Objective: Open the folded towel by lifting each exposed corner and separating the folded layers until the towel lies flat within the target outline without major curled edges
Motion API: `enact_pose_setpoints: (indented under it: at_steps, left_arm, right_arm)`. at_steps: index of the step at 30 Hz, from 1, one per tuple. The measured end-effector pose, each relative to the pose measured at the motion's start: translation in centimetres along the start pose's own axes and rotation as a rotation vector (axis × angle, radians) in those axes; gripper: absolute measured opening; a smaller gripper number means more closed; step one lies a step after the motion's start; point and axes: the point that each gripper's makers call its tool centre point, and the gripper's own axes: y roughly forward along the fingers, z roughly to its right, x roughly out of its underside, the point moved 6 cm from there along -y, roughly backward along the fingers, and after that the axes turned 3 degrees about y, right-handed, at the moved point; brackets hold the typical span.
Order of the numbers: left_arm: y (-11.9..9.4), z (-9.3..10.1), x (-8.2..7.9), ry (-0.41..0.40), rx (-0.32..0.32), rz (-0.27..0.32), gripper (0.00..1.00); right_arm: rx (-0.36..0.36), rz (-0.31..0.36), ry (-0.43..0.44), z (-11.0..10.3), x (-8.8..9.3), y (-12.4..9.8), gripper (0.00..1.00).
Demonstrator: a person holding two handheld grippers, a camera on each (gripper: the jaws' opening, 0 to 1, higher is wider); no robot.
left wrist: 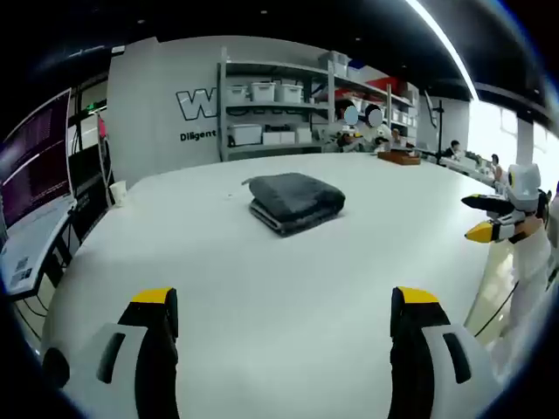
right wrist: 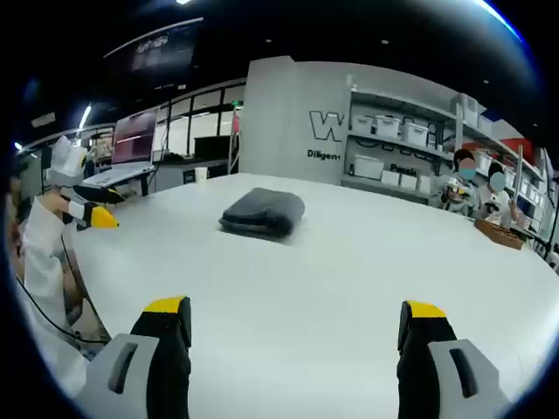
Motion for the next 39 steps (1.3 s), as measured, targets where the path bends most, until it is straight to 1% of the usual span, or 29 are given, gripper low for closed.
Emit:
enact_pose_setpoints:
  at_steps: [12,14,17,22,24,26,30,31,33,35,39]
  left_arm:
    - [0.1,-0.1,0.2,-0.006,-0.006,-0.010,1.00]
    - [0.0,-0.2,0.1,-0.007,-0.012,-0.011,1.00]
    - [0.0,-0.1,0.1,-0.005,-0.015,-0.013,1.00]
    - [-0.1,-0.1,0.1,-0.005,-0.019,-0.011,1.00]
    - [-0.1,-0.2,0.2,-0.005,-0.022,-0.013,1.00]
    - [-0.2,-0.3,0.2,-0.006,-0.025,-0.013,1.00]
    - [-0.1,-0.4,0.4,-0.008,-0.020,-0.010,1.00]
    - [-0.1,-0.5,0.4,-0.010,-0.018,-0.010,1.00]
    - [0.0,-0.6,0.6,-0.013,-0.016,-0.010,1.00]
    - [-0.1,-0.8,0.7,-0.017,-0.018,-0.011,1.00]
    - [-0.1,-1.0,0.8,-0.023,-0.016,-0.009,1.00]
  right_arm:
    - [-0.004,-0.006,0.006,0.2,0.2,0.4,0.99]
    - [-0.017,-0.003,-0.006,0.2,-0.2,0.7,0.98]
    - [-0.055,0.003,-0.047,-0.1,-0.8,1.2,0.97]
    - [-0.096,0.019,-0.114,0.0,-2.7,2.3,0.97]
    - [-0.120,0.031,-0.150,0.1,-3.8,3.3,0.96]
    - [-0.148,0.027,-0.173,0.0,-4.5,4.4,0.96]
    - [-0.202,0.007,-0.238,-0.6,-5.9,6.9,0.90]
    - [-0.214,0.005,-0.260,-0.8,-6.1,7.4,0.90]
    - [-0.242,0.012,-0.304,-1.5,-6.9,8.8,0.90]
    - [-0.275,0.035,-0.351,-2.4,-8.0,10.4,0.89]
    - [-0.355,0.051,-0.379,-4.4,-9.6,13.0,0.89]
